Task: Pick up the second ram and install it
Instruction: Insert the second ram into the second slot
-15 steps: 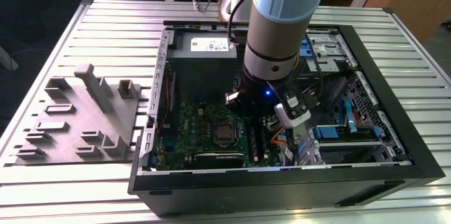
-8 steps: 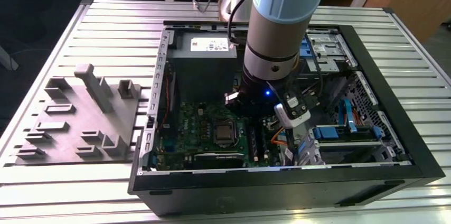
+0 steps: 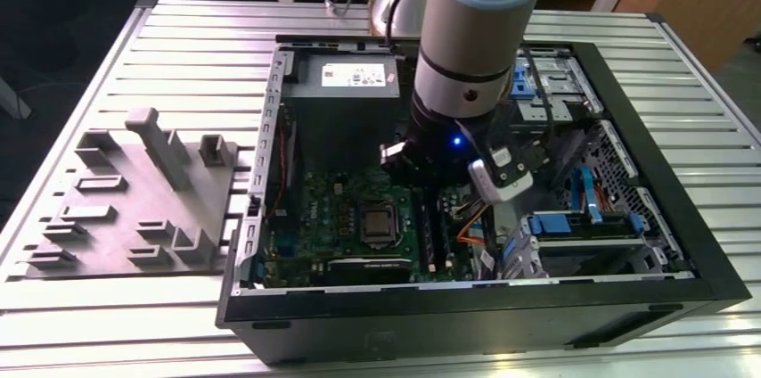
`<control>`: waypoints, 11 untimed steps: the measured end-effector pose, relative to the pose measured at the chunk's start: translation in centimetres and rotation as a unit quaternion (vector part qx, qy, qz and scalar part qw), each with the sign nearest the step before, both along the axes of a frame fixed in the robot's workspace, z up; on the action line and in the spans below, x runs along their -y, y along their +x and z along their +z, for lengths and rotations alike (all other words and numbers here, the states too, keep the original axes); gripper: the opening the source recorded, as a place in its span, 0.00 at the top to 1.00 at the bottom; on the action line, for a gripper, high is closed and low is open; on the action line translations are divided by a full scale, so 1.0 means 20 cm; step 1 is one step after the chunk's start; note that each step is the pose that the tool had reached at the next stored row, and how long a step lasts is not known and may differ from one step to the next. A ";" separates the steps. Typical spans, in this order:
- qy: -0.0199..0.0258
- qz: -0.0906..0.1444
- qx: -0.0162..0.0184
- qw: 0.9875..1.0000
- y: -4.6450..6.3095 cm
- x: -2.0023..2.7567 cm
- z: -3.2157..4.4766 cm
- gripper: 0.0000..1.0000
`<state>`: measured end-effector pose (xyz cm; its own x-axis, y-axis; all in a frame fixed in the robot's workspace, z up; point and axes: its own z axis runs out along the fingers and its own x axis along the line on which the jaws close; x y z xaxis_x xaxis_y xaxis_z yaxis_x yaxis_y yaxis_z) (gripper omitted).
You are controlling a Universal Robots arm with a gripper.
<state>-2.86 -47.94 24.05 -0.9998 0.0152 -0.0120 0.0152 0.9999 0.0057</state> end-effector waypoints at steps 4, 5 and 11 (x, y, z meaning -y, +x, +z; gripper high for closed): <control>0.000 0.000 0.000 1.000 0.00 0.000 0.025 0.81; 0.000 0.000 0.000 1.000 0.00 0.000 0.025 0.81; 0.000 0.000 0.000 1.000 0.00 0.000 0.026 0.83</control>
<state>-2.86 -47.94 24.58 -0.9998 0.0152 -0.0121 0.0151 0.9999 0.0059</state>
